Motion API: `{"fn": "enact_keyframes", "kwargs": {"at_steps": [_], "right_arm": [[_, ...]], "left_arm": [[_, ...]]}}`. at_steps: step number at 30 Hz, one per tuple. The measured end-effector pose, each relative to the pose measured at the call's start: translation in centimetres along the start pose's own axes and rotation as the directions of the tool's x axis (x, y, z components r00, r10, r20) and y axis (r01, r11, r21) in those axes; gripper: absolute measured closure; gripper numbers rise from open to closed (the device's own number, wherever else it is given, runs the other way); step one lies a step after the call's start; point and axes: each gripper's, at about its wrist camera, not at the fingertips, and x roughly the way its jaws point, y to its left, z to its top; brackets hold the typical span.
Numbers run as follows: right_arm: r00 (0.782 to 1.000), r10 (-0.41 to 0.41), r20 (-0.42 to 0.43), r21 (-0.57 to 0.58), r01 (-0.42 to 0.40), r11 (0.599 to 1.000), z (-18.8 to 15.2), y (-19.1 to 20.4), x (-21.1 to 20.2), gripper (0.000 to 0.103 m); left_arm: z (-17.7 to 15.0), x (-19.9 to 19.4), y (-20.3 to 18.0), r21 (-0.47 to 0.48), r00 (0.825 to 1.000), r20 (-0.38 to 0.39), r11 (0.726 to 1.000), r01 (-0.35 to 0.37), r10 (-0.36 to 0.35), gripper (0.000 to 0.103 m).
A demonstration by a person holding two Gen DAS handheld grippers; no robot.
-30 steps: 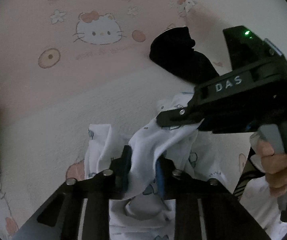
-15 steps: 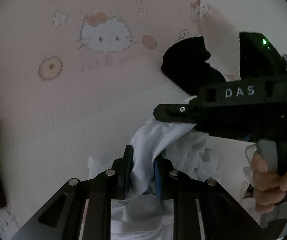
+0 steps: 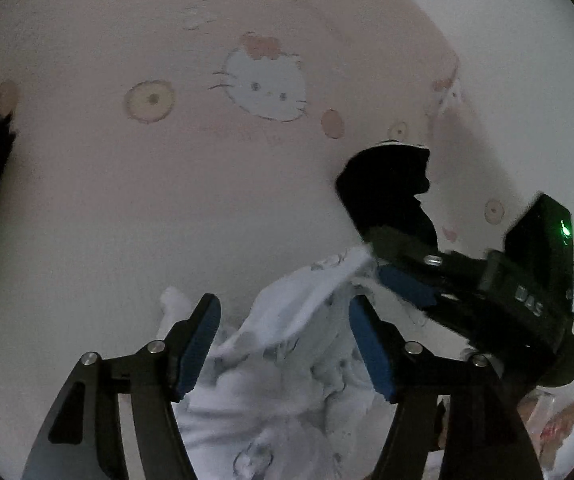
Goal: Fold clothes
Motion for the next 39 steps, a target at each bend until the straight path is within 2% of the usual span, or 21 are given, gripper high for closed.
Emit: {"fn": "enact_keyframes", "kwargs": {"at_steps": [2,4,7,9,14,18,22,25,27,31,34,35,39], "right_arm": [[1.000,-0.007,-0.004,0.005,0.007,1.000,-0.5,-0.3,-0.7,0.021],[1.000,-0.006,-0.019,0.060,0.007,0.998,-1.1,-1.1,-1.0,0.021],[0.998,0.050,-0.042,0.154,-0.043,0.987,-2.3,-2.1,-1.2,0.021],[0.996,0.064,-0.055,0.170,-0.054,0.984,-2.9,-2.2,-1.4,0.021],[0.993,-0.004,-0.115,0.187,0.025,0.982,-4.3,-2.6,-1.7,0.021],[0.988,0.009,-0.151,0.231,0.027,0.973,-5.1,-3.3,-1.5,0.021],[0.977,-0.094,-0.194,0.107,0.116,0.987,-5.4,-2.0,-0.7,0.021],[0.956,-0.196,-0.216,-0.032,0.194,0.981,-6.0,-0.6,0.2,0.021],[0.939,-0.271,-0.213,-0.141,0.245,0.959,-6.6,0.5,1.0,0.021],[0.901,-0.397,-0.175,-0.321,0.329,0.888,-7.5,2.3,2.3,0.021],[0.861,-0.493,-0.122,-0.389,0.416,0.822,-8.2,3.0,3.4,0.021],[0.854,-0.507,-0.116,-0.395,0.429,0.812,-8.4,3.0,3.5,0.021],[0.851,-0.514,-0.104,-0.386,0.442,0.810,-9.0,2.2,3.3,0.021]], "left_arm": [[-0.2,-0.8,0.6,-0.003,0.999,0.012,0.999,-0.040,0.040,0.038],[-0.9,-1.7,1.8,-0.043,0.999,0.029,0.998,-0.039,0.040,0.038],[-1.5,-2.4,3.2,-0.104,0.999,0.035,0.994,-0.020,0.024,0.038],[-1.6,-2.5,3.8,-0.139,1.000,0.021,0.990,-0.010,0.013,0.038],[-1.3,-2.2,4.9,-0.184,0.999,-0.008,0.982,0.036,-0.038,0.038],[-2.4,-2.0,5.3,-0.194,0.998,-0.046,0.980,0.037,-0.046,0.038],[-3.5,-1.7,5.6,-0.225,0.996,-0.070,0.973,0.040,-0.058,0.038],[-3.9,-1.6,5.3,-0.220,0.996,-0.075,0.975,0.028,-0.046,0.038],[-4.4,-1.3,5.1,-0.219,0.996,-0.081,0.976,0.011,-0.030,0.038],[-5.7,-0.1,5.2,-0.227,0.992,-0.122,0.974,0.007,-0.036,0.038],[-6.5,0.9,4.7,-0.151,0.989,-0.143,0.987,-0.048,0.026,0.038],[-6.9,0.9,4.4,-0.124,0.991,-0.129,0.991,-0.059,0.042,0.038],[-8.4,0.9,3.4,-0.020,0.993,-0.061,0.995,-0.100,0.099,0.036]]}}
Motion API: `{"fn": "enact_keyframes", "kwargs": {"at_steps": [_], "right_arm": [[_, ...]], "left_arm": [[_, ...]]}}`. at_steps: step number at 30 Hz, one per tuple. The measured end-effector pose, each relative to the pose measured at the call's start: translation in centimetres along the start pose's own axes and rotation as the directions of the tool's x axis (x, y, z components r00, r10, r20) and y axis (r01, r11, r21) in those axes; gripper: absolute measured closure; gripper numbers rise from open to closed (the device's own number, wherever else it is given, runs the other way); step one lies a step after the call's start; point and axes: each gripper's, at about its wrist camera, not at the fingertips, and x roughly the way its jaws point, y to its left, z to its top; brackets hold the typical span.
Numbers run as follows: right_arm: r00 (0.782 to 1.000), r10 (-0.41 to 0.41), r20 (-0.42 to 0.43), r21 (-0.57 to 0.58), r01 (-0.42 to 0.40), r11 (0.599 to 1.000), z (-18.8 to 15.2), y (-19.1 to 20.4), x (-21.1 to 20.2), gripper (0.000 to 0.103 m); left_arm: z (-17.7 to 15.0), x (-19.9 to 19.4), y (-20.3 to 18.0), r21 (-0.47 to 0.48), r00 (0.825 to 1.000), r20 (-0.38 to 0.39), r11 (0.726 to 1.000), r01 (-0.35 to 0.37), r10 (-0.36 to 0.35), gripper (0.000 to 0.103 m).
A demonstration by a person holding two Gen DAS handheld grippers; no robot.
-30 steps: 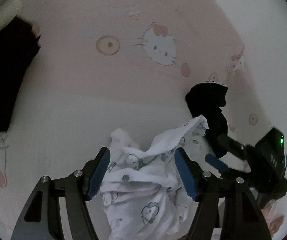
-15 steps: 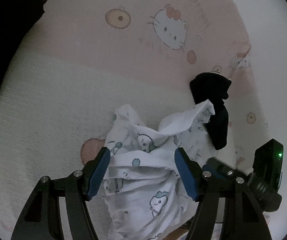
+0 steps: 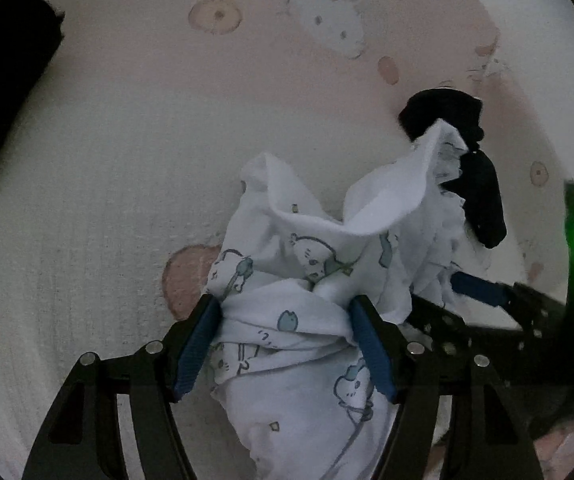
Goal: Fold clothes
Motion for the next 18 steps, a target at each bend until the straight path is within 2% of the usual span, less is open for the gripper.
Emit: {"fn": "enact_keyframes", "kwargs": {"at_steps": [4,10,18], "right_arm": [[1.000,-0.012,0.008,0.012,0.012,1.000,-0.9,-0.5,0.3,0.021],[0.999,-0.030,0.019,0.030,0.030,0.999,-2.2,-1.1,0.7,0.021],[1.000,0.003,0.005,0.034,-0.004,0.999,-2.2,-2.6,1.0,0.023]], "left_arm": [[-1.0,-0.3,-0.7,0.011,0.998,0.051,0.999,-0.048,0.047,0.036],[-1.1,-0.6,-1.1,-0.044,0.994,0.048,0.994,-0.097,0.099,0.036],[0.0,-0.7,-1.9,-0.047,0.992,0.005,0.991,-0.126,0.127,0.036]]}}
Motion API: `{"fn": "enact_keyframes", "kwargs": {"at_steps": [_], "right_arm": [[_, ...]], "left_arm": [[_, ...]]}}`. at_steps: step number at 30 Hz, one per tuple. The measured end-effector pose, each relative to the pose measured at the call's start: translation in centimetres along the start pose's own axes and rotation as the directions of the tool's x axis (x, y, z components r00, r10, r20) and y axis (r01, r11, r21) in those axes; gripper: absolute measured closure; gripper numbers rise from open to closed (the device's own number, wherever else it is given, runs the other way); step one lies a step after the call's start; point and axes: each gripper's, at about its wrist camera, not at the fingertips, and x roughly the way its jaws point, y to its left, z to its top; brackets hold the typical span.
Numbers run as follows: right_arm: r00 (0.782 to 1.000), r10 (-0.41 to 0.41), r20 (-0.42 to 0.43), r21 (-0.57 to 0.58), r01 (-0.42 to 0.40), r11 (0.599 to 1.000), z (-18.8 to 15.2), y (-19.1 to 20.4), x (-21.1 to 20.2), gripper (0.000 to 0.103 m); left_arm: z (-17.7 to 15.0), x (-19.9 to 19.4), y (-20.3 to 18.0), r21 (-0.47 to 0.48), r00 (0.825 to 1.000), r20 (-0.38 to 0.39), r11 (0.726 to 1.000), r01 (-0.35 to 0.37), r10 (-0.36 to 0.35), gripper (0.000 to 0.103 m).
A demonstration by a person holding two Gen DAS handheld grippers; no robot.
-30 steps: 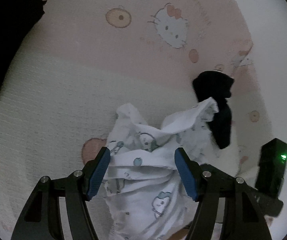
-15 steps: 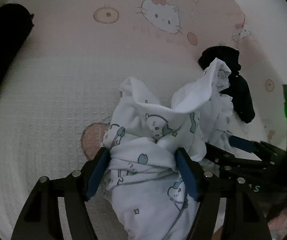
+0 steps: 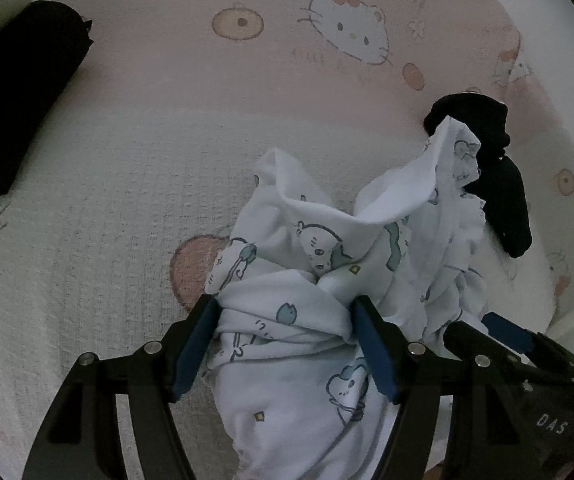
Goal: Fold clothes
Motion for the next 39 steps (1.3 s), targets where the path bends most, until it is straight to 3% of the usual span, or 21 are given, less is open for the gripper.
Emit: {"fn": "enact_keyframes", "kwargs": {"at_steps": [4,8,13,20,23,25,27,33,39], "right_arm": [[1.000,0.018,-0.008,0.002,-0.018,1.000,0.0,-0.8,0.1,0.040],[0.999,0.028,-0.016,-0.001,-0.028,1.000,0.1,-1.3,0.2,0.042],[1.000,-0.015,-0.015,-0.042,0.014,0.999,0.3,-0.8,0.6,0.041],[1.000,-0.004,-0.017,-0.025,0.004,1.000,0.9,-1.6,0.9,0.042],[1.000,-0.018,0.002,-0.020,0.018,1.000,1.1,-2.1,0.8,0.057],[1.000,0.000,0.007,-0.021,0.000,1.000,1.3,-2.2,0.7,0.081],[1.000,0.025,0.000,0.002,-0.025,1.000,1.7,-2.6,0.7,0.090],[0.995,0.094,0.031,0.096,-0.096,0.991,2.8,-4.7,-0.2,0.096],[0.992,0.087,0.087,0.165,-0.101,0.981,3.4,-7.5,-1.7,0.097]], "left_arm": [[0.1,-0.6,-0.3,0.023,1.000,0.016,1.000,-0.004,0.004,0.036],[0.4,-0.7,-0.4,0.022,1.000,0.016,1.000,0.009,-0.009,0.036],[0.3,-0.8,-1.4,0.043,0.999,0.038,0.999,0.020,-0.022,0.041],[0.4,-1.7,-2.0,0.096,0.996,0.092,0.995,0.007,-0.016,0.061],[1.4,-1.2,-2.6,0.101,0.995,0.096,0.995,-0.004,-0.006,0.068],[1.8,-1.0,-2.8,0.108,0.994,0.106,0.994,-0.009,-0.003,0.070],[1.8,-1.3,-2.8,0.121,0.992,0.124,0.993,-0.018,0.003,0.073],[2.0,-1.8,-3.4,0.158,0.985,0.166,0.985,-0.064,0.038,0.077],[2.3,-2.8,-1.9,0.160,0.979,0.182,0.980,-0.122,0.092,0.077]]}}
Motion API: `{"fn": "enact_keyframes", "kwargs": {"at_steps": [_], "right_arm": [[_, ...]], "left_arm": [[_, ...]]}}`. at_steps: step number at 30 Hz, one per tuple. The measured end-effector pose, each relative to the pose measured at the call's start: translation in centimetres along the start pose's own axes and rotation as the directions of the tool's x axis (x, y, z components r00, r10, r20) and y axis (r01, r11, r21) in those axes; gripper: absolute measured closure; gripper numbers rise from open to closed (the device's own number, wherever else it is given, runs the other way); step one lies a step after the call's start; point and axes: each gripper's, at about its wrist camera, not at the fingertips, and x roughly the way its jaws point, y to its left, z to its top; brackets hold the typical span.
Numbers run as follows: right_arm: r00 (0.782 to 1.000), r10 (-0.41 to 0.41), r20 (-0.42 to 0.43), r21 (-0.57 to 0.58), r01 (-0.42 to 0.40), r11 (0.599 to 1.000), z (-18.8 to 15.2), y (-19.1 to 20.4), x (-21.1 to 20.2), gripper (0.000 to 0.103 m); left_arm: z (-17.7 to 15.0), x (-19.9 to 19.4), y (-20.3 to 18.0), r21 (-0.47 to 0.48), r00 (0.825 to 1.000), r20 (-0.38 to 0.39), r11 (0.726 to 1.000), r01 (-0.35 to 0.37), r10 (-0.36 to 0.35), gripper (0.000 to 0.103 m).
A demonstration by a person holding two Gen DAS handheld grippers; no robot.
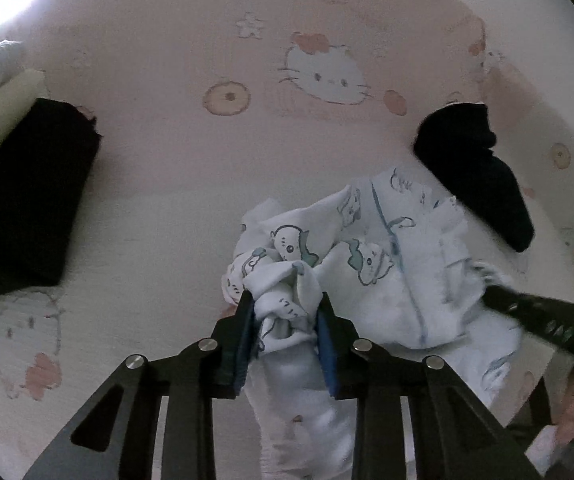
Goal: Fold clothes
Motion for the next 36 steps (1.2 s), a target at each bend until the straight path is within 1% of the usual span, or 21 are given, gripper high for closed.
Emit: {"fn": "enact_keyframes", "kwargs": {"at_steps": [1,3,5,9,10,11,13,14,15,16,17,18,19,21,23,25,26,28,32,34,36], "right_arm": [[1.000,-0.001,0.003,0.020,0.001,1.000,-0.6,-0.5,-0.2,0.097],[1.000,-0.003,0.009,0.060,0.003,0.998,-1.7,-1.4,-0.7,0.097],[1.000,-0.023,-0.014,0.078,0.024,0.997,-2.3,-1.9,-0.8,0.097],[0.995,-0.070,-0.075,0.099,0.077,0.992,-3.1,-2.8,-1.0,0.097],[0.993,-0.067,-0.093,0.106,0.077,0.991,-3.5,-3.0,-1.0,0.097],[0.993,-0.058,-0.102,0.107,0.069,0.992,-3.7,-3.1,-0.9,0.097],[0.993,-0.052,-0.103,0.087,0.061,0.994,-3.8,-2.9,-1.0,0.097],[0.994,-0.055,-0.096,0.067,0.062,0.996,-3.6,-2.6,-1.0,0.097],[0.994,-0.059,-0.090,0.048,0.063,0.997,-3.4,-2.3,-1.0,0.096],[0.995,-0.056,-0.078,0.039,0.059,0.997,-3.3,-2.2,-1.2,0.096],[0.997,-0.041,-0.062,0.047,0.044,0.998,-3.2,-2.4,-1.7,0.094],[0.999,-0.020,-0.046,0.059,0.023,0.998,-3.1,-2.7,-2.3,0.086],[1.000,0.002,-0.025,0.074,-0.001,0.997,-3.0,-2.8,-2.8,0.071],[0.998,0.050,0.027,0.106,-0.052,0.993,-2.6,-2.8,-3.7,0.057],[0.993,0.096,0.075,0.125,-0.104,0.987,-2.3,-2.6,-4.7,0.056],[0.986,0.145,0.077,0.113,-0.153,0.982,-1.7,-1.6,-4.6,0.052],[0.983,0.172,0.068,0.106,-0.178,0.978,-1.9,-1.2,-4.8,0.050],[0.974,0.226,0.023,0.114,-0.227,0.967,-0.8,1.0,-2.2,0.048],[0.943,0.326,-0.073,0.179,-0.309,0.934,-1.3,2.3,0.3,0.048],[0.933,0.345,-0.104,0.194,-0.321,0.927,-1.6,3.0,1.4,0.048],[0.929,0.347,-0.129,0.193,-0.320,0.928,-2.3,3.4,1.6,0.048]], "left_arm": [[-0.2,-0.1,0.3,-0.010,1.000,0.000,1.000,0.001,-0.001,0.077],[-0.2,-0.3,1.1,-0.046,1.000,-0.003,0.999,0.030,-0.030,0.077],[-0.2,-0.4,1.6,-0.071,0.999,-0.003,0.996,0.054,-0.054,0.077],[-0.2,-0.3,1.1,-0.076,0.997,-0.021,0.994,0.079,-0.080,0.077],[-0.3,-0.3,1.0,-0.073,0.996,-0.020,0.994,0.087,-0.088,0.077],[-0.4,-0.4,0.9,-0.065,0.994,-0.012,0.992,0.112,-0.113,0.077],[-0.4,-1.0,0.8,-0.066,0.989,0.000,0.987,0.146,-0.147,0.075],[-0.3,-1.1,1.0,-0.080,0.988,-0.003,0.985,0.154,-0.155,0.068],[-0.1,-1.2,1.1,-0.095,0.987,-0.005,0.982,0.162,-0.163,0.054],[0.0,-1.4,1.2,-0.109,0.986,0.003,0.980,0.167,-0.168,0.045],[0.3,-1.7,1.7,-0.138,0.985,0.028,0.975,0.172,-0.170,0.030],[0.4,-2.0,2.1,-0.168,0.984,0.051,0.969,0.178,-0.172,0.026],[0.6,-2.3,2.5,-0.201,0.981,0.070,0.960,0.194,-0.183,0.026],[1.0,-2.6,3.3,-0.241,0.972,0.077,0.941,0.236,-0.224,0.026],[1.4,-2.8,3.4,-0.229,0.973,0.067,0.946,0.229,-0.219,0.025],[1.6,-3.1,2.8,-0.156,0.985,0.061,0.973,0.168,-0.161,0.025],[1.4,-3.0,2.6,-0.133,0.988,0.055,0.979,0.153,-0.147,0.025],[1.2,-2.9,2.1,-0.088,0.992,0.044,0.988,0.124,-0.121,0.025],[0.6,-2.5,1.2,0.002,0.997,0.025,0.998,0.067,-0.067,0.025],[0.3,-2.3,0.8,0.047,0.999,0.017,0.998,0.039,-0.040,0.025],[0.3,-2.3,0.6,0.068,0.999,0.013,0.997,0.037,-0.038,0.025]]}}
